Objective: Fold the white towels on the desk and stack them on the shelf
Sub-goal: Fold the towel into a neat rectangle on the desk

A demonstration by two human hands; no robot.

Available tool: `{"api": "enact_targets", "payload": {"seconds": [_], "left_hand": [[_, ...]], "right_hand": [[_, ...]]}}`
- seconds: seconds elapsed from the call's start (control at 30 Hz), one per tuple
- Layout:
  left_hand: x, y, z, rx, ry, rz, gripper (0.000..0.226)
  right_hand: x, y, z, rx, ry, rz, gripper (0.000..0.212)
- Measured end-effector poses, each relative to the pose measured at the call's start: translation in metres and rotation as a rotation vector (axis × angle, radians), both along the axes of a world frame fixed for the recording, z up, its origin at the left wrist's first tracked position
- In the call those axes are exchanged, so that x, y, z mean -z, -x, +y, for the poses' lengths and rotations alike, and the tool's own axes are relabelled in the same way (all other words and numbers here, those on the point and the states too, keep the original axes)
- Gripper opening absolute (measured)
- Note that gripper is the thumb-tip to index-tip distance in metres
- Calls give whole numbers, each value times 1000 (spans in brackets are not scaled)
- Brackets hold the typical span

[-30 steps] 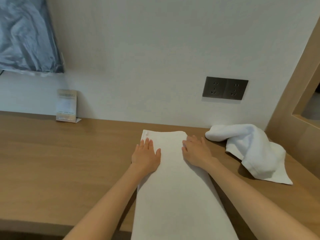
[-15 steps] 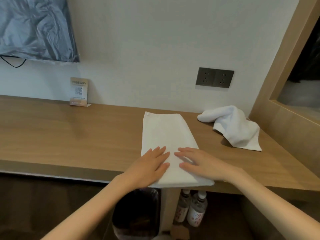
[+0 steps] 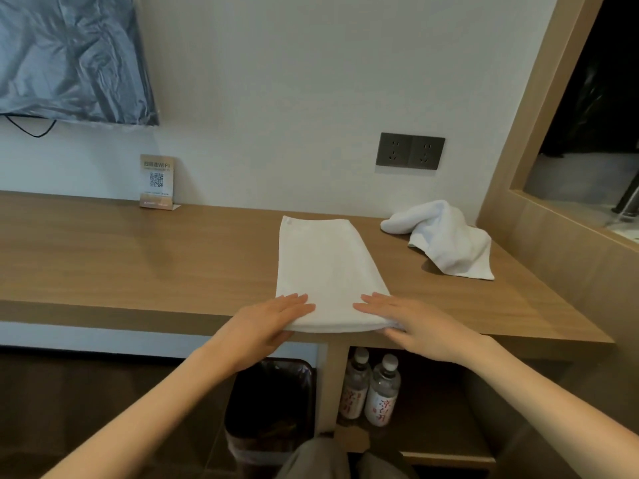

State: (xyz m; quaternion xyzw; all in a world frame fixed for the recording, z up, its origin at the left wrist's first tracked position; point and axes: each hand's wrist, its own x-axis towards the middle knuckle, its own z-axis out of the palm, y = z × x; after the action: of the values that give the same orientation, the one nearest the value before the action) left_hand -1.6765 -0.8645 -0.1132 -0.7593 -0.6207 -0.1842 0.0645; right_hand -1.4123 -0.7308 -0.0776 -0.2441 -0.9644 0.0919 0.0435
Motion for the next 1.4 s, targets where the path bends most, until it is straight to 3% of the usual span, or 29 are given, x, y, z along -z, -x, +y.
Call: {"api": "enact_targets", "payload": {"seconds": [0.13,0.27,0.4,0.5,0.57,0.7,0.83,1.07,1.4], "left_hand": [[-20,1,-1,-41,-2,-306,30],[-48,0,6,-82,-181,-751,16],[-76,-4,22,-106,-345,-1074,2],[-86,-1,48,-166,-417,-1107,17],[-88,5,71,-237,-437,-1126,24],[-84,22,110,-289,-409,-1057,29],[-75,38,138,-329,-315,-965,31],[-51,68,179,-500,-112,-766,27],[-29,83,202,-704,-111,-619,37]], "right_hand": [[-10,2,4,100,160,211,23],[-28,15,7,195,272,627,9],[-45,32,14,317,516,954,19],[-52,51,30,402,589,1090,47],[-55,68,41,444,602,1138,49],[-55,100,74,539,536,1103,39],[-53,123,101,562,371,947,28],[-38,152,141,594,258,768,29],[-14,169,172,631,-70,400,31]]}}
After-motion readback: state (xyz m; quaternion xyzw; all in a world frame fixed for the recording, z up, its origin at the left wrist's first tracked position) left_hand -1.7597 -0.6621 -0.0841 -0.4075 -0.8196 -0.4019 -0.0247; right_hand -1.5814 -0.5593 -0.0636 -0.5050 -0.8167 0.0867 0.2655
